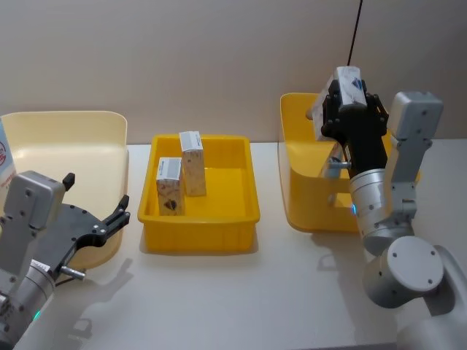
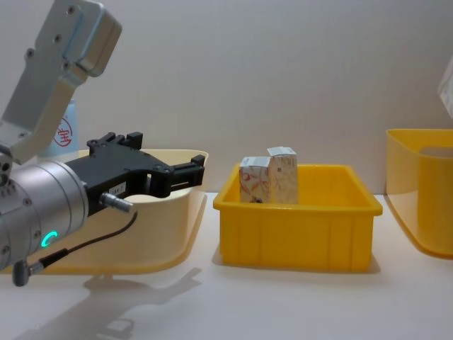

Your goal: Bimanual collaborative sorting of washing and personal care products

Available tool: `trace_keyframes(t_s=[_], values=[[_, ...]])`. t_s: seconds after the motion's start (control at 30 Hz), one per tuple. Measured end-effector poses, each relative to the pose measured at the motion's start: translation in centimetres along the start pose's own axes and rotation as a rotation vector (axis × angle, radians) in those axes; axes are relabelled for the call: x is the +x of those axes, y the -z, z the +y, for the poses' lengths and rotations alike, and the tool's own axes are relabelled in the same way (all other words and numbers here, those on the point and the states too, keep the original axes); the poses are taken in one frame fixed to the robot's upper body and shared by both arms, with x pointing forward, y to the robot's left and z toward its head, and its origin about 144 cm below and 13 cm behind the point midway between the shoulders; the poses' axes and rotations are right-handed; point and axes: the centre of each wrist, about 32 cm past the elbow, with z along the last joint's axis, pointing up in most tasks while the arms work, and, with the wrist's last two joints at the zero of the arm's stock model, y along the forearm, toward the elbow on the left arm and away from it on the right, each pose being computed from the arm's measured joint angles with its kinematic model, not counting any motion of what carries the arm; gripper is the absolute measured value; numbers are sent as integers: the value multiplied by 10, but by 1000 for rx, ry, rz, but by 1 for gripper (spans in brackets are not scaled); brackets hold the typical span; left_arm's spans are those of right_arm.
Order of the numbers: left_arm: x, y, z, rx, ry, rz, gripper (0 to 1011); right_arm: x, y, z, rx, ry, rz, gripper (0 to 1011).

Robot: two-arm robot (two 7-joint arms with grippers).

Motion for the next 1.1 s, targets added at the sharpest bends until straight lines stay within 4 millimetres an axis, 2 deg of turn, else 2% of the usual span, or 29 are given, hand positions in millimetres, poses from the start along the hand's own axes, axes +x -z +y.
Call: trace_keyframes(t_s=[0.73, 0.87, 0.9, 0.97, 1.0, 1.1], values=[[0, 0, 0, 0, 0, 0, 1003, -9, 0, 7, -166, 75, -63, 406], [0, 0, 0, 0, 0, 0, 1003, -10, 1, 8, -181, 83, -70, 483], [0, 0, 0, 0, 0, 0, 1003, -11, 1, 8, -187, 85, -73, 543], [0, 0, 0, 0, 0, 0, 1003, -11, 1, 9, -190, 86, -75, 574], [0, 0, 0, 0, 0, 0, 1003, -11, 1, 9, -194, 88, -76, 642], [0, 0, 0, 0, 0, 0, 1003, -11, 1, 9, -201, 91, -79, 700]])
